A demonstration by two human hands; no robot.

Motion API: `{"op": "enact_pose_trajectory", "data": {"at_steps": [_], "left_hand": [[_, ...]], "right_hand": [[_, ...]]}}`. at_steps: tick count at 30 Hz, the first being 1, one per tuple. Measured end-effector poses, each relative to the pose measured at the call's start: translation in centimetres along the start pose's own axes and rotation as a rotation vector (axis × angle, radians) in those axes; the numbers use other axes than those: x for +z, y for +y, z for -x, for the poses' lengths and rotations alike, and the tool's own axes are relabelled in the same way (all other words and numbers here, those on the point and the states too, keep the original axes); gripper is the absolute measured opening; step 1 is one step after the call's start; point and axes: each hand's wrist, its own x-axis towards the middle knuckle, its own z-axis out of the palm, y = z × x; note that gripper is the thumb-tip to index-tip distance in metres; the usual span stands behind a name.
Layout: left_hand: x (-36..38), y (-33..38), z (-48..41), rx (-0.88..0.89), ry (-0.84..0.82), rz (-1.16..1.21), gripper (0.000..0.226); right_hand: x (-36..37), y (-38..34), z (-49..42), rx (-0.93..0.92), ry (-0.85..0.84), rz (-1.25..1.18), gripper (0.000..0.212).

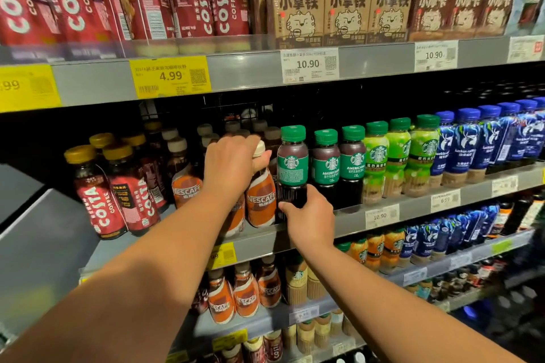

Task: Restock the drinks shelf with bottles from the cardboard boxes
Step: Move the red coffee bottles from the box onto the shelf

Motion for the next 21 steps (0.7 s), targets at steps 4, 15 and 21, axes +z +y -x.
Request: {"op": "enact_pose_trajectory", "data": {"at_steps": [4, 15, 21], "left_hand": [[0.3, 0.2, -0.1, -0.018, 0.005, -0.004, 0.041], [0.6, 0.4, 0.0, -0.077, 0.032, 0.081, 0.046], [1.2, 0.5, 1.0, -0.164, 0.053, 0.245, 0.051]], "right_hand": [[-0.2, 0.1, -0.6, 0.031, 0.009, 0.022, 0.06], [0.8, 0.7, -0.6, 0.051, -0.044, 0.088, 0.057], [0.3, 0.9, -0.3, 0.014, -0.037, 0.069, 0.066]]}}
